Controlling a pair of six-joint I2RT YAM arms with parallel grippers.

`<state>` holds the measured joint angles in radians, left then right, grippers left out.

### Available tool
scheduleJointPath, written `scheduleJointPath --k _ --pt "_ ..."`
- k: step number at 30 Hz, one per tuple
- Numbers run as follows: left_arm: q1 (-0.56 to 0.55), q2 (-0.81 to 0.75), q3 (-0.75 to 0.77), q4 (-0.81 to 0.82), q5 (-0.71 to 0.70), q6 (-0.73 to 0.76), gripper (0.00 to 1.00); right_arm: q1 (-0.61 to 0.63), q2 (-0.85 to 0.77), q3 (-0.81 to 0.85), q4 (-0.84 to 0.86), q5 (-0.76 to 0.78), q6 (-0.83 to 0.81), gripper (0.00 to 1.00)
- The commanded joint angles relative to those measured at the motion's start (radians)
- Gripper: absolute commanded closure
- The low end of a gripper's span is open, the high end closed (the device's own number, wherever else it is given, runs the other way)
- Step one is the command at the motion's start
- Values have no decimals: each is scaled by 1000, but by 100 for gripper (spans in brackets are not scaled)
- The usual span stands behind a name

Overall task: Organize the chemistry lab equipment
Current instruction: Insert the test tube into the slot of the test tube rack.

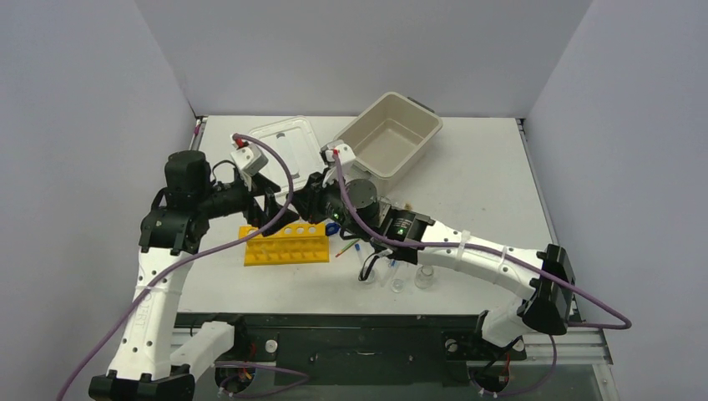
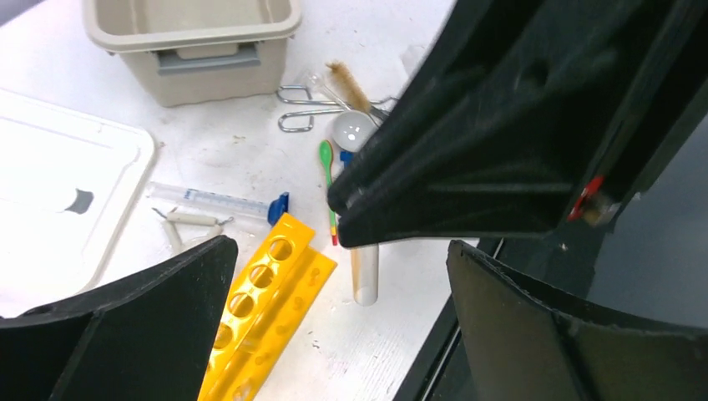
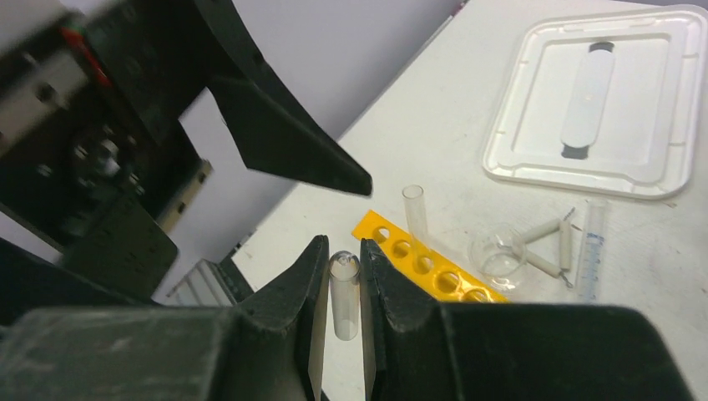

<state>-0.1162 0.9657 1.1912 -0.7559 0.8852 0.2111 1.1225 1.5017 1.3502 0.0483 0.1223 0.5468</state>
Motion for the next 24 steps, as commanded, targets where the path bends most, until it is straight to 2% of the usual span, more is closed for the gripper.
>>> scheduleJointPath --k 1,4,6,9,13,17,24 --pt "11 11 107 -67 -107 -15 3 47 -19 -41 -43 135 -102 100" --pt "45 9 121 -146 -152 27 3 76 -7 -80 -38 180 -128 100" --pt "114 18 110 -167 -196 45 3 94 12 -98 -27 199 -151 100" --pt "306 48 99 -214 -136 74 3 112 52 -115 -9 204 -188 100" --pt "452 105 100 -258 -93 124 3 134 109 -120 43 201 -253 100" --pt "496 121 73 -231 -131 144 3 138 173 -84 53 194 -272 100" --pt "498 100 16 -163 -179 106 3 139 247 -99 129 225 -287 100"
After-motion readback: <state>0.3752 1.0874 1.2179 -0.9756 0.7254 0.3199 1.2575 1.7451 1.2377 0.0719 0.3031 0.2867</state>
